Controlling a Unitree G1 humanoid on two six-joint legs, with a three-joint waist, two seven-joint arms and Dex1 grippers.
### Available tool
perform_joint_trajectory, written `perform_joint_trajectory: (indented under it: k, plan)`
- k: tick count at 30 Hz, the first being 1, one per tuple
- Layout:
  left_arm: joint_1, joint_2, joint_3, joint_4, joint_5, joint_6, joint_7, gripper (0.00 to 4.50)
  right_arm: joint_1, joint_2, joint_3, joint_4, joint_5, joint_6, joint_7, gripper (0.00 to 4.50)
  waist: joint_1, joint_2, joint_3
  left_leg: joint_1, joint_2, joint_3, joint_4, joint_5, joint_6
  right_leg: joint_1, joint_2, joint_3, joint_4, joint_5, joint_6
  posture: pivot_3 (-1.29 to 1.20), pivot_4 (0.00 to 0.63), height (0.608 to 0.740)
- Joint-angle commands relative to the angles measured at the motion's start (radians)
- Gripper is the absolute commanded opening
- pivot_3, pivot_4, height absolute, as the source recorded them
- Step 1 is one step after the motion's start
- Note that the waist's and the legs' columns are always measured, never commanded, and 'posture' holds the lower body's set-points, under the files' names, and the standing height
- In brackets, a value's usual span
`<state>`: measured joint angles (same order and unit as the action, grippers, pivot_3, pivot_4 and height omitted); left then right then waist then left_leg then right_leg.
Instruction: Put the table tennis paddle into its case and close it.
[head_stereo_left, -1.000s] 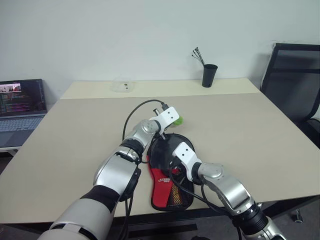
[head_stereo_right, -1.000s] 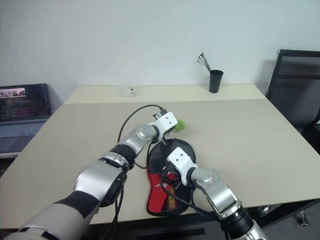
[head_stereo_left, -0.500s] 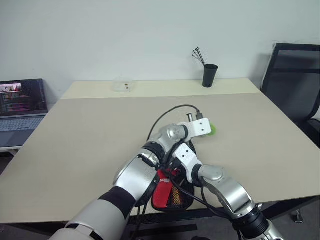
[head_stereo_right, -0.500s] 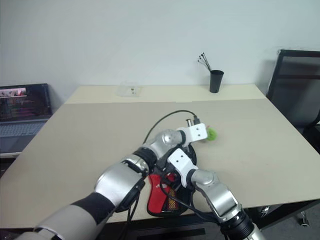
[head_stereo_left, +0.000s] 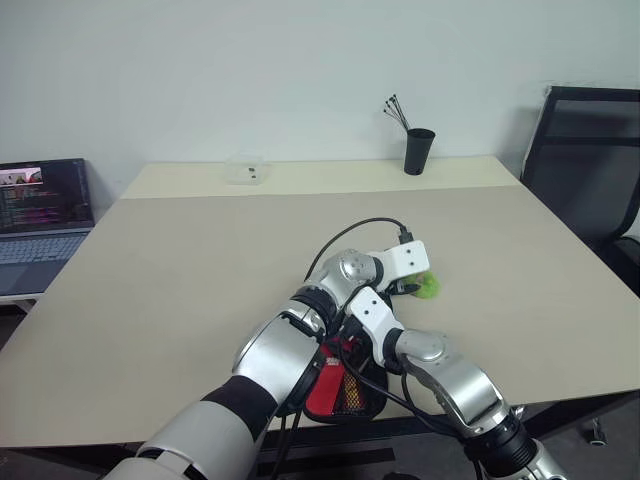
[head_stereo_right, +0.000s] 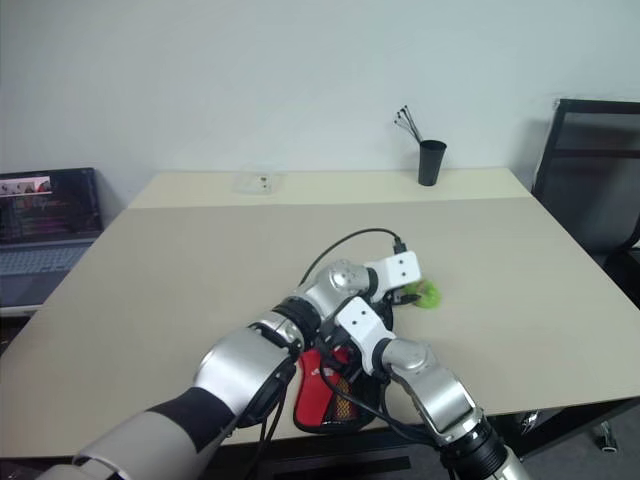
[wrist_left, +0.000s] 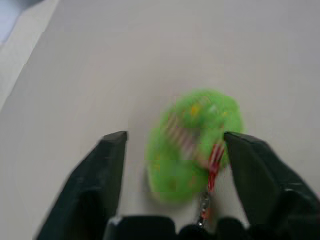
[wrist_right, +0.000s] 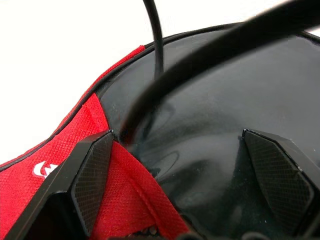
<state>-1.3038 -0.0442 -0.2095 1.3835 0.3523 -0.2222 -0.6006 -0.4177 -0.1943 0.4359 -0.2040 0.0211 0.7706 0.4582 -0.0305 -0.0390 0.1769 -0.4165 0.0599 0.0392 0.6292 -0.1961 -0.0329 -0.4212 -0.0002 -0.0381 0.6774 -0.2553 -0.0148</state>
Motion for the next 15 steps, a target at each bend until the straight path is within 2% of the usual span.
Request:
perform_joint_trajectory:
  k: [1, 11, 15]
  plan:
    - [-0.05, 0.017, 0.052, -0.053, -0.058, 0.023, -0.016, 3.85, 0.013, -0.007, 0.036, 0.053, -0.008, 0.026, 0.018, 4.5, 0.0, 0.0, 0.0, 0.0, 0.0, 0.0, 0.0, 0.0, 0.0, 0.0, 0.0, 0.0, 0.0, 0.0, 0.0, 0.0, 0.15, 0.74]
    - [-0.016, 0.198, 0.105, -0.1, -0.111, 0.03, -0.042, 3.85, -0.008, -0.012, 0.02, 0.05, 0.004, 0.037, 0.044, 4.5, -0.003, 0.0, 0.0, 0.001, 0.001, 0.0, 0.0, 0.0, 0.0, 0.0, 0.001, 0.0, 0.001, 0.0, 0.0, 0.0, 0.15, 0.74]
    - [0.015, 0.285, 0.201, -0.16, -0.219, 0.076, -0.117, 3.85, -0.005, -0.03, 0.008, 0.002, 0.013, 0.065, 0.06, 4.5, -0.001, 0.0, 0.0, 0.001, 0.001, 0.0, 0.0, 0.0, 0.0, 0.0, 0.001, 0.0, 0.001, 0.0, 0.0, 0.0, 0.15, 0.74]
